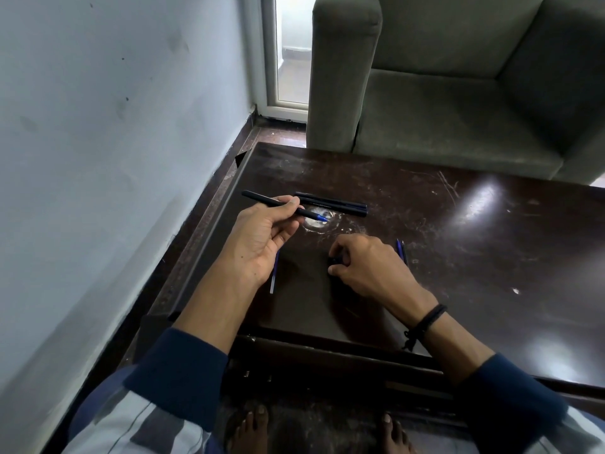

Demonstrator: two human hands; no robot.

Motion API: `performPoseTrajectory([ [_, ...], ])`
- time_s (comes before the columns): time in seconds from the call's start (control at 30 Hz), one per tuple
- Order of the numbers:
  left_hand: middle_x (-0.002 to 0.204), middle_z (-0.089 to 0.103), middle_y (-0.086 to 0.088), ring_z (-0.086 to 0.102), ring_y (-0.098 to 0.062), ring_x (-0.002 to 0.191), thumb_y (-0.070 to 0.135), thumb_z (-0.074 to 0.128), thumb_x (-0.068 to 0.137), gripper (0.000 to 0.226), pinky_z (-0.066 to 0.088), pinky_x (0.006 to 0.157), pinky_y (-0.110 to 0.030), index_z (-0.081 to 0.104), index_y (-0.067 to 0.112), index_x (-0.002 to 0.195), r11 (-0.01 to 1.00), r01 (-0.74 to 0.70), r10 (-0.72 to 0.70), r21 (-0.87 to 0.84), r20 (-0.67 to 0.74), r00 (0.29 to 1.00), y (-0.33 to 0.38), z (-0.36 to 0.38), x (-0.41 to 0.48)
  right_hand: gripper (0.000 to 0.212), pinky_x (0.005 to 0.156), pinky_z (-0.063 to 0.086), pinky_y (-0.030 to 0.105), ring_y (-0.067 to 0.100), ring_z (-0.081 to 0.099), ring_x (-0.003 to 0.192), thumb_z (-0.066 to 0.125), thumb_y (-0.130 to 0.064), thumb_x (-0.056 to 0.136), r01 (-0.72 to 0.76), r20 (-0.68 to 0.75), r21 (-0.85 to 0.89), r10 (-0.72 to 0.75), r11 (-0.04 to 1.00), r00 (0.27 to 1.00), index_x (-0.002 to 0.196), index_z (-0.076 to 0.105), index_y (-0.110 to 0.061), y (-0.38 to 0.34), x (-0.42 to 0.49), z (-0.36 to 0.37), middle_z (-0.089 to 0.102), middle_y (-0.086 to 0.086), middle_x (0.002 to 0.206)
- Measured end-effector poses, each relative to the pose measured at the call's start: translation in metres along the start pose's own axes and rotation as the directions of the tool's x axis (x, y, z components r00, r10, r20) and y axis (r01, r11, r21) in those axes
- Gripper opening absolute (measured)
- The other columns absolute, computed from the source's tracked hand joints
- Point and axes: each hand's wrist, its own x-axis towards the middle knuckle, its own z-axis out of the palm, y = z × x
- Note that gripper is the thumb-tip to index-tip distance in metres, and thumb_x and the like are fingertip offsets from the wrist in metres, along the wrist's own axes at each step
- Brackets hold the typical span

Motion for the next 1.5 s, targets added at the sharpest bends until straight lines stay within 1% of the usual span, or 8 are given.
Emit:
performPoseTrajectory([
  [0.2, 0.088, 0.077, -0.008, 0.075, -0.016, 0.077, 0.005, 0.073, 0.087, 0.007, 0.057, 0.067, -0.019, 0.072, 0.011, 0.09, 1.0, 0.0, 0.0, 0.023, 0.017, 1.0, -0.003, -0.001, 0.001, 0.024, 0.073, 0.04, 0.032, 0.017, 0.059, 0.097, 0.07, -0.043, 0.091, 0.009, -0.103, -0.021, -0.011, 1.0, 0.995, 0.109, 0.065, -0.029, -0.001, -0.001, 0.003, 0.058, -0.01, 0.1],
  [0.47, 0.087, 0.077, -0.007, 0.075, -0.017, 0.077, 0.006, 0.073, 0.088, 0.007, 0.056, 0.066, -0.02, 0.072, 0.012, 0.089, 0.998, -0.002, 0.001, 0.062, 0.013, 1.0, -0.003, 0.0, 0.0, 0.024, 0.074, 0.044, 0.031, 0.02, 0.061, 0.097, 0.071, -0.034, 0.092, 0.006, -0.02, -0.012, -0.006, 1.0, 1.0, 0.114, 0.065, -0.027, 0.0, 0.0, 0.0, 0.054, -0.01, 0.099],
  [0.63, 0.085, 0.077, -0.006, 0.074, -0.016, 0.076, 0.006, 0.073, 0.088, 0.007, 0.056, 0.065, -0.019, 0.072, 0.012, 0.09, 0.997, 0.001, -0.002, 0.083, 0.013, 1.0, -0.004, 0.002, -0.001, 0.02, 0.078, 0.052, 0.035, 0.02, 0.062, 0.098, 0.069, -0.031, 0.092, 0.021, -0.071, 0.001, -0.021, 1.0, 0.997, 0.11, 0.067, -0.025, -0.001, -0.002, -0.002, 0.059, -0.008, 0.103],
  [0.77, 0.085, 0.077, -0.006, 0.074, -0.016, 0.076, 0.006, 0.073, 0.088, 0.007, 0.056, 0.064, -0.019, 0.072, 0.013, 0.089, 0.997, 0.001, -0.002, 0.076, 0.018, 1.0, -0.004, 0.001, -0.001, 0.013, 0.078, 0.048, 0.031, 0.015, 0.063, 0.094, 0.071, -0.03, 0.09, -0.021, -0.148, 0.122, 0.039, 0.992, 0.988, 0.103, 0.071, -0.027, -0.004, -0.001, -0.005, 0.064, -0.011, 0.091],
  [0.93, 0.085, 0.077, -0.006, 0.074, -0.016, 0.075, 0.006, 0.073, 0.088, 0.007, 0.056, 0.066, -0.02, 0.071, 0.012, 0.09, 0.997, -0.004, 0.002, 0.08, 0.025, 1.0, -0.003, 0.0, -0.001, 0.014, 0.081, 0.05, 0.029, 0.01, 0.063, 0.091, 0.075, -0.031, 0.089, -0.015, -0.131, 0.245, 0.048, 0.97, 0.99, 0.103, 0.073, -0.031, -0.006, -0.002, -0.01, 0.061, -0.018, 0.083],
  [1.2, 0.088, 0.077, -0.007, 0.074, -0.016, 0.076, 0.007, 0.073, 0.088, 0.007, 0.056, 0.067, -0.02, 0.071, 0.012, 0.092, 0.996, -0.001, -0.002, 0.091, 0.028, 1.0, -0.004, 0.0, 0.0, 0.025, 0.086, 0.053, 0.037, 0.017, 0.062, 0.105, 0.069, -0.024, 0.092, 0.225, -0.083, -0.02, -0.226, 0.974, 0.971, 0.117, 0.067, -0.023, -0.012, -0.006, -0.003, 0.061, -0.007, 0.118],
  [1.3, 0.088, 0.077, -0.007, 0.074, -0.016, 0.076, 0.007, 0.073, 0.088, 0.007, 0.056, 0.067, -0.02, 0.071, 0.012, 0.093, 0.995, 0.006, -0.009, 0.098, 0.029, 1.0, -0.004, 0.001, 0.0, 0.028, 0.083, 0.055, 0.042, 0.019, 0.063, 0.105, 0.068, -0.02, 0.09, 0.258, -0.069, -0.051, -0.261, 0.965, 0.963, 0.118, 0.066, -0.023, -0.013, -0.006, -0.002, 0.06, -0.007, 0.12],
  [1.5, 0.087, 0.077, -0.007, 0.074, -0.016, 0.076, 0.007, 0.073, 0.088, 0.009, 0.056, 0.067, -0.02, 0.071, 0.01, 0.096, 0.996, 0.012, -0.014, 0.089, 0.025, 1.0, -0.004, 0.001, -0.001, 0.028, 0.08, 0.054, 0.038, 0.019, 0.062, 0.104, 0.069, -0.017, 0.089, 0.261, -0.081, -0.057, -0.265, 0.964, 0.961, 0.117, 0.067, -0.023, -0.012, -0.005, -0.004, 0.06, -0.008, 0.117],
])
